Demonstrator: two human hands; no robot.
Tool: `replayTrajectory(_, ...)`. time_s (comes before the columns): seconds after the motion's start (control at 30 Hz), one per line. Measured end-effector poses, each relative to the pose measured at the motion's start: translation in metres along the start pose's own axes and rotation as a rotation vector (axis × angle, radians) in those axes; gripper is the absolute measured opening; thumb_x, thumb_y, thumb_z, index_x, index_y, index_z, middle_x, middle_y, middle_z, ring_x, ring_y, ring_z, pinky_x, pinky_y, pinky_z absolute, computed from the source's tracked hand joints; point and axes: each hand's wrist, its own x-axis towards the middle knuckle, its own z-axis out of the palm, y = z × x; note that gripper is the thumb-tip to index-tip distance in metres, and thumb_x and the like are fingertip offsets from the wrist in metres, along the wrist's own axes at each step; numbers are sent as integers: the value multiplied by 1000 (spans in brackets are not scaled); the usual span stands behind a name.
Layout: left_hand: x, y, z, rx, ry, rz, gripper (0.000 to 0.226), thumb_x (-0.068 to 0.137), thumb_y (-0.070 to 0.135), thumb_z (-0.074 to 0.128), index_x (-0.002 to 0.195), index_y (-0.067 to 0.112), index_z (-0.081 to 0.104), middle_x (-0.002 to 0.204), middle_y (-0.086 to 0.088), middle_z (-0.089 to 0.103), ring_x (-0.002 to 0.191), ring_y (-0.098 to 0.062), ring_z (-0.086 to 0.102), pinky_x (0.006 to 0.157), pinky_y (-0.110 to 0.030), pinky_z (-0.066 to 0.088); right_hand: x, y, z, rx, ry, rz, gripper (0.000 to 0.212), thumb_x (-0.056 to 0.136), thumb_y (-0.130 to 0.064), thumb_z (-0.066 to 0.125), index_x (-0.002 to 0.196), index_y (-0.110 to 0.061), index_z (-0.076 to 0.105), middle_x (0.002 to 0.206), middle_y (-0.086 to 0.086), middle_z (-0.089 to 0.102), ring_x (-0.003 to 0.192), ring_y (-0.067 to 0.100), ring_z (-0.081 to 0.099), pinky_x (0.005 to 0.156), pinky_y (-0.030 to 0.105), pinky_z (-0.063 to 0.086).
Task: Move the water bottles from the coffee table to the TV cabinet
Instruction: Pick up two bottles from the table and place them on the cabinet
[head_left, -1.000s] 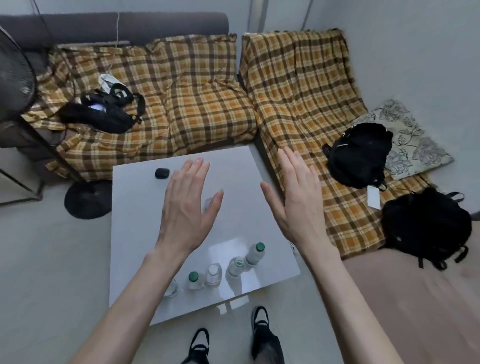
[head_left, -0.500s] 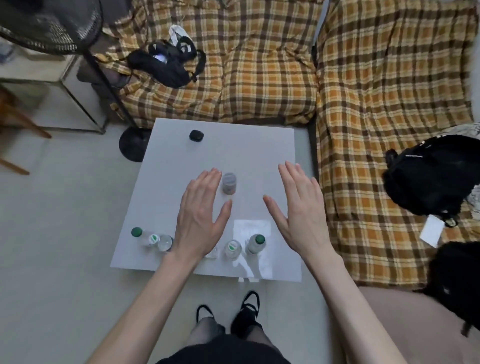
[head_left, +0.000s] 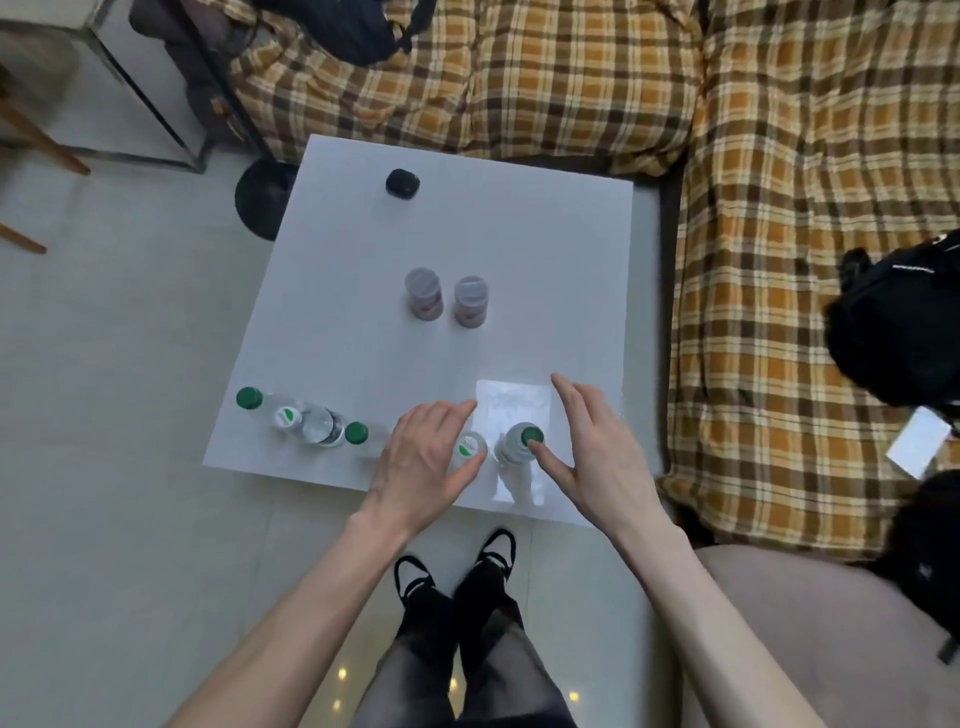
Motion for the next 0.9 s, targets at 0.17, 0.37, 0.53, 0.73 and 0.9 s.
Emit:
replayTrajectory(0.17,10,-15,31,58,-132,-15,49,92,34,73,135,14,63,121,-5,65,111,-28,63,102,-40,47,20,13,47,-67,-161,141,66,94,-44,65,148,-19,35,134,3,40,90,30,60,62,39,53)
replayTrajectory(0.37,20,-24,64,151,-277,-62,31,99,37,59,123,20,65,118,-1,62,110,-27,59,112,-32,29,36,22,81,-117,-265,182,46,97,-35,62,135,-19,42,124,5,44,89,32,59,61,38,50)
replayTrajectory(0.53,24,-25,78,184,-376,-150,23,96,23,63,118,18,61,118,-2,59,106,-29,58,109,-33,33,36,30,94,-119,-328,171,32,99,-34,60,121,-18,44,110,3,51,81,32,58,60,36,44)
replayTrajectory(0.73,25,-15,87,175,-387,-175,19,96,12,60,114,15,57,115,-5,56,91,-32,58,81,-32,28,40,36,95,-133,-299,76,22,101,-32,56,106,-15,43,96,3,54,84,32,59,60,36,39)
replayTrajectory(0.9,21,3,65,49,-252,-185,21,98,20,64,117,12,60,115,-7,56,95,-31,61,83,-32,31,24,37,73,-132,-248,-1,29,100,-37,53,94,-18,32,84,-1,49,74,27,48,58,36,35)
